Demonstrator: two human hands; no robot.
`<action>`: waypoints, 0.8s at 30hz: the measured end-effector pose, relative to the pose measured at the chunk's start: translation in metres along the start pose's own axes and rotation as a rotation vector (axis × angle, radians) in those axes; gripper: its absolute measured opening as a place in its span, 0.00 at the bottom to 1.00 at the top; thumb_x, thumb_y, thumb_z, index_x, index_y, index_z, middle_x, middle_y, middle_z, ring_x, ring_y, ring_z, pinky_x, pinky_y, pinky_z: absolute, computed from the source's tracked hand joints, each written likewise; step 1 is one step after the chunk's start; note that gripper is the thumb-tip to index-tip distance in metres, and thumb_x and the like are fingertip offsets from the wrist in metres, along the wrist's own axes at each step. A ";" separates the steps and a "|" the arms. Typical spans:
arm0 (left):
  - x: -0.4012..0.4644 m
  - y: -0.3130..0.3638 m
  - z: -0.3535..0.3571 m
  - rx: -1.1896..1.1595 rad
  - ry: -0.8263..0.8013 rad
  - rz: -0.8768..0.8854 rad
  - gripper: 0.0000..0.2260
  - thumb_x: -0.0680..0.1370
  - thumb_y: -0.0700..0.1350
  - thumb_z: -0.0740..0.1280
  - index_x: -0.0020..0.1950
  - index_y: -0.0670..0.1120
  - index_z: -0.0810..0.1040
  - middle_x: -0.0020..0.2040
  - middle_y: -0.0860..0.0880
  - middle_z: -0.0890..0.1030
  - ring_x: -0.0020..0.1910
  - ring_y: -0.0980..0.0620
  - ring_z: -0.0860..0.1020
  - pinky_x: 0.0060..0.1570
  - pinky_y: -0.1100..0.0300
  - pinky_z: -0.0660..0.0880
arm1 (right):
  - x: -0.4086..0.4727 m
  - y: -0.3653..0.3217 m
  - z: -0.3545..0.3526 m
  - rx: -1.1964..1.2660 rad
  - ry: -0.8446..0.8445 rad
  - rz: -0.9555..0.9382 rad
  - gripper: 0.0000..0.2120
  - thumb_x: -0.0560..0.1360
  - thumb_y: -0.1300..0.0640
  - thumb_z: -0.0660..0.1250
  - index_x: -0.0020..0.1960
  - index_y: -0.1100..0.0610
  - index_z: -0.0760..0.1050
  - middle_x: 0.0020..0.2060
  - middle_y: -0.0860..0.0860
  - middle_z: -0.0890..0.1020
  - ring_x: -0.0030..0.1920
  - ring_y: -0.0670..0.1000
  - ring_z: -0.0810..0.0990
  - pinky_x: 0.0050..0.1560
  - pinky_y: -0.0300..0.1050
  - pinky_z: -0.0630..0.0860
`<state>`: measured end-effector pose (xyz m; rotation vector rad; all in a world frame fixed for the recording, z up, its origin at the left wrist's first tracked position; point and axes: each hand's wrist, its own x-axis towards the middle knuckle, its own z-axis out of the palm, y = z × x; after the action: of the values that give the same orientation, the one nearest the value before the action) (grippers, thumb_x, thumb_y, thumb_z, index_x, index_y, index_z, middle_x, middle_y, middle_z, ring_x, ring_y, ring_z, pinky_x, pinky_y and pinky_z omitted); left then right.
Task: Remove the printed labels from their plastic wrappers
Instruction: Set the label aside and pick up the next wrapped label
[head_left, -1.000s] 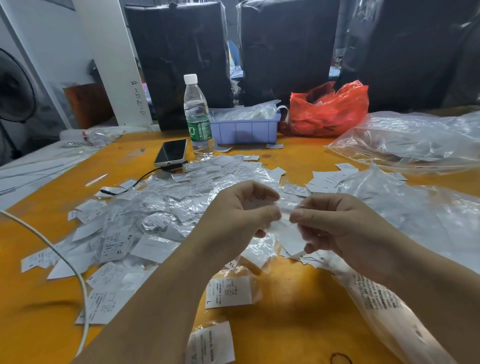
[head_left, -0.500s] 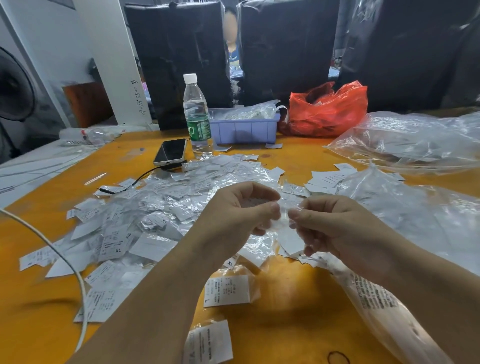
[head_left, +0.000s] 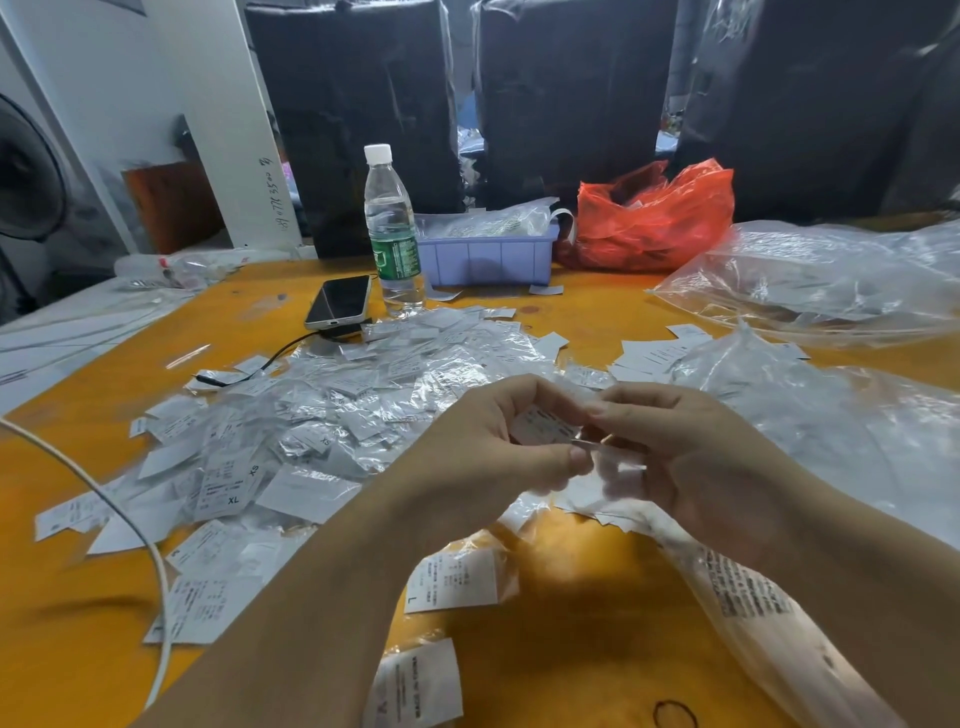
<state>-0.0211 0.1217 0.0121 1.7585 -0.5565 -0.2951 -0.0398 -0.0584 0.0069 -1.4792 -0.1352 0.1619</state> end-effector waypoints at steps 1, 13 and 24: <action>0.000 0.000 -0.001 0.009 -0.001 -0.007 0.11 0.73 0.38 0.74 0.54 0.46 0.80 0.49 0.43 0.83 0.44 0.48 0.81 0.44 0.59 0.79 | 0.001 0.000 -0.001 0.012 0.038 -0.008 0.05 0.66 0.56 0.71 0.37 0.57 0.83 0.33 0.54 0.79 0.31 0.48 0.75 0.30 0.41 0.76; 0.004 0.000 -0.003 -0.039 0.203 -0.070 0.11 0.78 0.33 0.61 0.49 0.42 0.82 0.34 0.48 0.78 0.31 0.55 0.76 0.37 0.57 0.80 | 0.003 -0.007 -0.008 0.300 0.282 -0.064 0.11 0.74 0.71 0.62 0.34 0.61 0.72 0.40 0.63 0.85 0.33 0.55 0.84 0.30 0.43 0.80; 0.005 -0.003 -0.005 -0.170 0.270 -0.074 0.03 0.76 0.41 0.71 0.46 0.42 0.81 0.33 0.52 0.77 0.32 0.56 0.76 0.37 0.56 0.81 | 0.002 -0.008 -0.005 0.430 0.161 -0.083 0.13 0.72 0.75 0.58 0.36 0.59 0.65 0.38 0.61 0.85 0.33 0.56 0.84 0.33 0.44 0.81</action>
<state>-0.0138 0.1237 0.0112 1.6229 -0.2654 -0.1477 -0.0363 -0.0633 0.0149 -1.0507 -0.0275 0.0020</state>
